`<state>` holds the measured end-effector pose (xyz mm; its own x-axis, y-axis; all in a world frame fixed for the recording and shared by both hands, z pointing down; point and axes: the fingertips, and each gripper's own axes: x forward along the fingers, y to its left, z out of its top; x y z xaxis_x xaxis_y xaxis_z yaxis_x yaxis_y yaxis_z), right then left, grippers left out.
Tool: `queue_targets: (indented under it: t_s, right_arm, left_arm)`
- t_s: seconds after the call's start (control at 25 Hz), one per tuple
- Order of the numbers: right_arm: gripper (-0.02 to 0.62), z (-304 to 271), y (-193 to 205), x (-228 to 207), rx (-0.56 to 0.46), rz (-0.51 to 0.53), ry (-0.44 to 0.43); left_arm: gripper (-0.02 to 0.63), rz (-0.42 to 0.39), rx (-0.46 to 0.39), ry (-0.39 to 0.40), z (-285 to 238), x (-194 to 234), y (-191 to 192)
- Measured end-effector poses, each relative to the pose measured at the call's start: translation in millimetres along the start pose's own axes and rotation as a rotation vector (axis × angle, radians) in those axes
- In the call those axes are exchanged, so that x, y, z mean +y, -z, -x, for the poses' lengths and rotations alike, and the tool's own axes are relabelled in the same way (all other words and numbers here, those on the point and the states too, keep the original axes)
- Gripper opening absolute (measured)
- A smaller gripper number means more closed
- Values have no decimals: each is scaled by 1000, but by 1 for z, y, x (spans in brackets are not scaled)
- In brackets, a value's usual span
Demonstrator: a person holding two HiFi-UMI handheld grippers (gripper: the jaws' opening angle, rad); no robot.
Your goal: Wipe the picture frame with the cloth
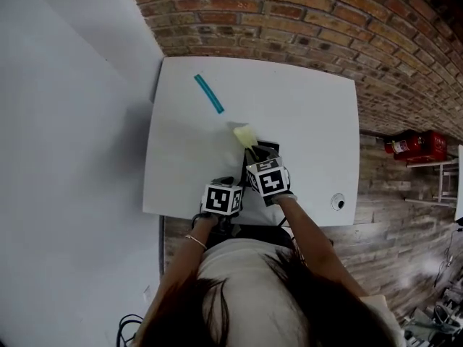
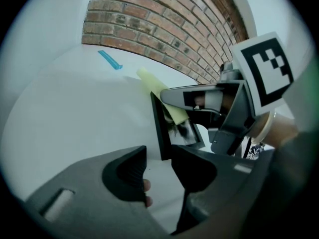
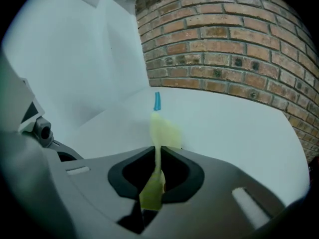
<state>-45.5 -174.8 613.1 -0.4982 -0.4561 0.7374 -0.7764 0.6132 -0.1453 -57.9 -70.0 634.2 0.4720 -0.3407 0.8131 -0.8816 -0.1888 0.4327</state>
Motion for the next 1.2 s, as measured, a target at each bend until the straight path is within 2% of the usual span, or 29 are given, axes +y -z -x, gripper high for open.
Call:
queue_targets:
  t_s: [0.36, 1.2]
  right_arm:
    - [37, -11, -2, -3, 23, -45, -14]
    - [37, 8, 14, -52, 29, -145, 118]
  left_arm:
    - [160, 6, 8, 7, 2, 1, 0]
    - [160, 0, 12, 11, 0, 3, 0]
